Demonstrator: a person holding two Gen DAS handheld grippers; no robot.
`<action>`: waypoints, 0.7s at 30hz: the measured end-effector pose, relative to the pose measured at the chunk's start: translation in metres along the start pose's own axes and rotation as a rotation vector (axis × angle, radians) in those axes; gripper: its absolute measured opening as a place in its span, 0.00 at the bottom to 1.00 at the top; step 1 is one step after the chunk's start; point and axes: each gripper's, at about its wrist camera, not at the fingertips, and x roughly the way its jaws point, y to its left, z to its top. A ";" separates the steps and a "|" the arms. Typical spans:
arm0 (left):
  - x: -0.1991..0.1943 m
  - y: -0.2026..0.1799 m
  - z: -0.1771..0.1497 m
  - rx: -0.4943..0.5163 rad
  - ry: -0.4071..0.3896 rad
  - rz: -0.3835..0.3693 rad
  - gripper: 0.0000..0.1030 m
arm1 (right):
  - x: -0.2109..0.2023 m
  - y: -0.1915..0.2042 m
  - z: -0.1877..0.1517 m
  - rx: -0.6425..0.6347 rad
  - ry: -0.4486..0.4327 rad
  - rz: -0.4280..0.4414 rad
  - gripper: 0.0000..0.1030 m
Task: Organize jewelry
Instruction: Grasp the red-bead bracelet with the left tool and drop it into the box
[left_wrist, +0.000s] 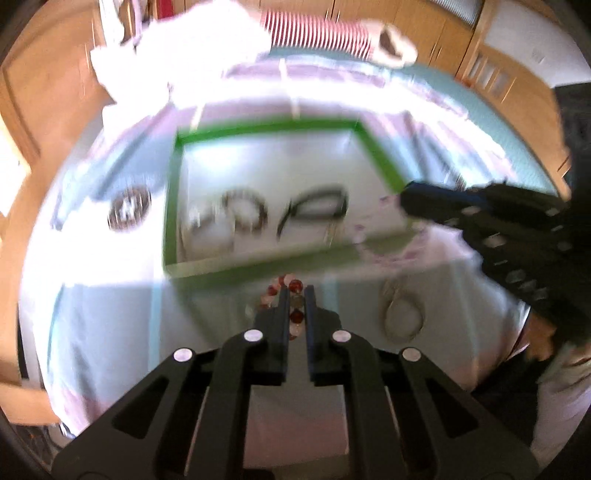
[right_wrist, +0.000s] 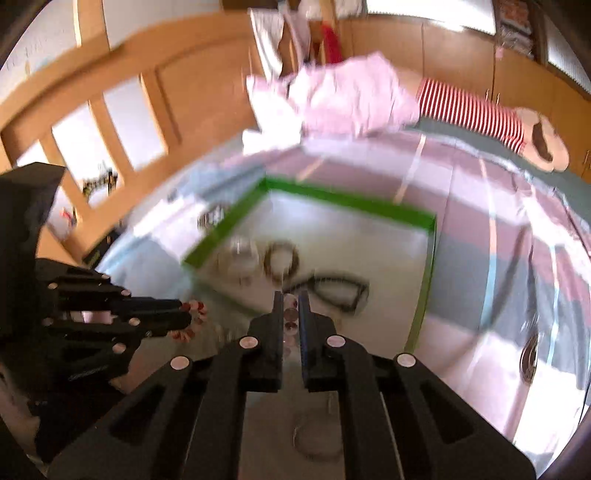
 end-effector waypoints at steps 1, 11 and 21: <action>-0.007 -0.003 0.012 0.015 -0.030 0.007 0.08 | 0.002 -0.001 0.006 -0.009 -0.017 -0.019 0.08; 0.050 0.004 0.072 -0.051 -0.040 0.066 0.08 | 0.063 -0.055 0.007 0.109 0.079 -0.080 0.08; 0.078 0.002 0.071 -0.055 0.002 0.131 0.08 | 0.075 -0.062 -0.002 0.143 0.121 -0.156 0.08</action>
